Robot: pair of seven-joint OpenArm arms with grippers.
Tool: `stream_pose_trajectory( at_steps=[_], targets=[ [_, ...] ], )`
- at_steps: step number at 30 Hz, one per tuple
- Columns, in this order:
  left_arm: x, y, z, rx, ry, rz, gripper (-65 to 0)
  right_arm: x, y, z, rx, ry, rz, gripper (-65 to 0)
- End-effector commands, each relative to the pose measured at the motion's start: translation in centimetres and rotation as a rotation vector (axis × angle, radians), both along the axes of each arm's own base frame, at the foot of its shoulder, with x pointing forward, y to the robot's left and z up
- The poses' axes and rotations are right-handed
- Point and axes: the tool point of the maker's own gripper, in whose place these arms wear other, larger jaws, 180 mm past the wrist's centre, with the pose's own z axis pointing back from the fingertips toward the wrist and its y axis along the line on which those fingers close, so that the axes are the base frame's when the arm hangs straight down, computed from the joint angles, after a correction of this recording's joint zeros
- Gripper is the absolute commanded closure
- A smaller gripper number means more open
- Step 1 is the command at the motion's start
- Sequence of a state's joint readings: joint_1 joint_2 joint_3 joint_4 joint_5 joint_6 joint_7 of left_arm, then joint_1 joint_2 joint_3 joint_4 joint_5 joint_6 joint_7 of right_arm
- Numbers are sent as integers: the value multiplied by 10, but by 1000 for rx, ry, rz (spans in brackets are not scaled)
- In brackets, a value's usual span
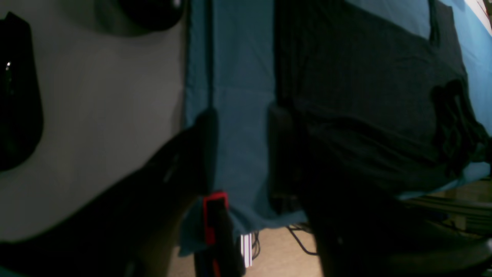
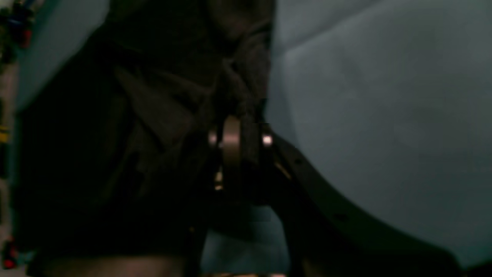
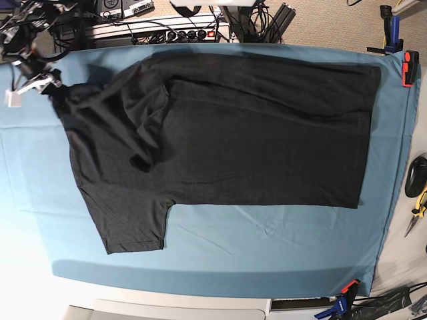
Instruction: Fold the T-shirt properly
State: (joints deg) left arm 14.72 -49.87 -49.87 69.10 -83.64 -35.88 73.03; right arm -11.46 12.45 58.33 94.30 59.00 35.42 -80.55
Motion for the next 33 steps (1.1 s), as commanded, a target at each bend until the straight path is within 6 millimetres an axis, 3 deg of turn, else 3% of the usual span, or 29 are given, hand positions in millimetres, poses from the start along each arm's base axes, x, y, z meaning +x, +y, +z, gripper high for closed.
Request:
stream_pose_trajectory(
  at_steps=[1, 7, 18, 23, 33],
  targets=[
    [9, 6, 21, 28, -52, -8, -202, 7, -10, 19, -57, -44, 10, -63],
    [9, 6, 21, 27, -52, -7, -202, 6, -30, 27, -137, -8, 11, -63],
    [9, 6, 21, 28, -52, -8, -202, 3, -30, 25, -136, 8, 17, -65],
    [9, 6, 21, 28, -52, -8, -202, -6, -30, 19, -137, 40, 19, -161],
    [9, 6, 21, 28, -52, -8, -202, -27, -34, 6, -156, 124, 15, -162]
  ],
)
